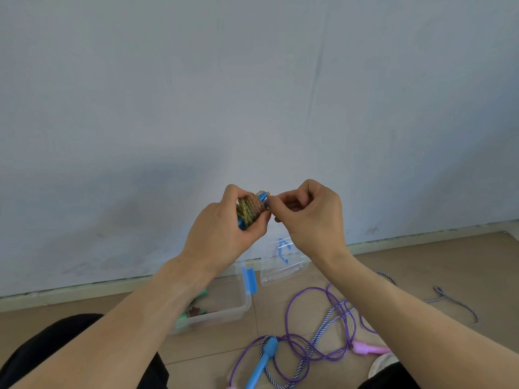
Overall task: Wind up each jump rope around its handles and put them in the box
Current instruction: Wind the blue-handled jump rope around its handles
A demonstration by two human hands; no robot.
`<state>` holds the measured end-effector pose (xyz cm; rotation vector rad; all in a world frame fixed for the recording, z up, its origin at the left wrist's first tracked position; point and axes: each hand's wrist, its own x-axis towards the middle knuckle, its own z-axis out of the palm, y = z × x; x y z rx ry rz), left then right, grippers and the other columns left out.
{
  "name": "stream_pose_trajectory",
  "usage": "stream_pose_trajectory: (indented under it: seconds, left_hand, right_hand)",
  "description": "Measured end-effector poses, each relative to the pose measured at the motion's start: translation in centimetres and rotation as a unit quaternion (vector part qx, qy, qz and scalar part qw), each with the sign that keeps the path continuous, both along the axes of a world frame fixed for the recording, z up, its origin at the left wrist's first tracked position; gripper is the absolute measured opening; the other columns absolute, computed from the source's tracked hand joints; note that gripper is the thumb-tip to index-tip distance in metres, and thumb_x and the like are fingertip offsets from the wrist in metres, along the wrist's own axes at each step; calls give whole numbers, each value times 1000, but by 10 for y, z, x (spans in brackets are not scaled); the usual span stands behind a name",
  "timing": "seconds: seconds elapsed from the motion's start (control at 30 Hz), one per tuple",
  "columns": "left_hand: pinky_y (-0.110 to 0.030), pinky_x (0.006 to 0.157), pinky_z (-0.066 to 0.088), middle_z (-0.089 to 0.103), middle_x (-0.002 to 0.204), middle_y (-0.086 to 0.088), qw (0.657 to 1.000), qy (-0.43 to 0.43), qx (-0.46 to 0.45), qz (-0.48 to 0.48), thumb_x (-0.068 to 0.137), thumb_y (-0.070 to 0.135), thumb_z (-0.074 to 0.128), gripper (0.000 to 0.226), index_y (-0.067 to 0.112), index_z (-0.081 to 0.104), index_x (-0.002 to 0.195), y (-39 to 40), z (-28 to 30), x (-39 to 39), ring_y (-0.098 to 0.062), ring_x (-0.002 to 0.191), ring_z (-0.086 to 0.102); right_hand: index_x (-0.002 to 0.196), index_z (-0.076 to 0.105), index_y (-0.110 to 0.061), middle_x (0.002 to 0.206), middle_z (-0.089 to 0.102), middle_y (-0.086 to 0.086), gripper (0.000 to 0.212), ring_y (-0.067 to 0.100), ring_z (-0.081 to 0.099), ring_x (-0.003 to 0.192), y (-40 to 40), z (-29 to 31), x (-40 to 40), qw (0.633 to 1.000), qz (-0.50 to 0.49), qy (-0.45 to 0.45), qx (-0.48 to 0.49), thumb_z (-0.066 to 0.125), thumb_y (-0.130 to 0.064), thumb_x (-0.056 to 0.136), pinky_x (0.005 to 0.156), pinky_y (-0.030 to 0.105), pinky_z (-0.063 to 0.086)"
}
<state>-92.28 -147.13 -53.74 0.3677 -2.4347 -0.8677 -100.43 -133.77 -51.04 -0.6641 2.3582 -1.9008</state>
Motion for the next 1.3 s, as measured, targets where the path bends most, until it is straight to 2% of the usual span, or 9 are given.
stream_pose_trajectory:
  seconds: [0.17,0.3,0.43,0.53,0.63,0.8,0.97,1.2,1.3]
  left_hand:
    - [-20,47,44,65,77,9,999,0,-38,-2,83,57,63,44,24,48,109,-3,3,4,-9,58,61]
    - [-18,46,36,59,68,10,996,-27,-71,-46,81,61,58,46,25,49,108,-6,3,4,-9,51,54]
    - [-23,51,37,53,62,9,983,-89,-130,-94,85,60,58,44,27,48,113,-4,2,4,-10,53,51]
    - [-22,51,33,47,59,9,973,-121,-152,-123,86,60,59,43,28,48,112,3,-5,3,-12,56,51]
    - [-21,50,30,46,59,9,969,-135,-153,-140,85,62,56,44,28,47,112,11,-10,0,-12,56,51]
    - [-18,47,36,58,61,1,976,-144,30,-158,87,53,64,34,25,51,101,15,-8,-2,-11,47,50]
    - [-33,48,48,66,73,-24,865,-174,408,-235,100,36,52,32,5,45,104,15,1,-4,-32,51,58]
    - [-55,96,49,67,101,-23,777,-208,551,-220,91,37,62,45,-4,63,110,3,2,-8,-40,93,66]
    - [-44,80,61,69,98,-22,766,-194,578,-207,91,46,58,53,-6,63,103,8,1,-8,-36,81,70]
  right_hand:
    - [83,50,-12,72,74,3,27,17,70,60,1,3,-7,998,43,-34,19,77,-9,79,60,29,58]
    - [106,66,-2,74,68,13,21,18,63,62,9,15,-31,965,174,-187,60,68,-2,85,62,25,55]
    - [101,69,8,76,66,13,20,19,64,65,23,20,-49,886,244,-388,68,61,-5,88,62,24,56]
    - [80,69,-2,67,58,8,11,16,55,58,26,10,-51,876,256,-373,165,69,-11,86,57,24,49]
    - [63,68,-11,59,50,1,27,13,42,54,27,0,-54,863,278,-370,202,65,-9,89,55,23,35]
    - [73,65,-9,64,58,2,23,11,46,57,25,-3,-59,890,266,-334,161,60,-13,95,59,24,40]
    - [79,61,-13,72,58,2,21,16,52,69,19,-13,-59,895,296,-333,14,54,-18,99,74,32,43]
    - [93,60,0,68,63,11,18,16,57,55,9,-13,-41,931,295,-163,143,55,-16,100,54,25,49]
    - [88,63,-4,62,59,6,16,19,51,52,5,-11,-33,934,289,-157,138,58,-16,98,49,23,44]
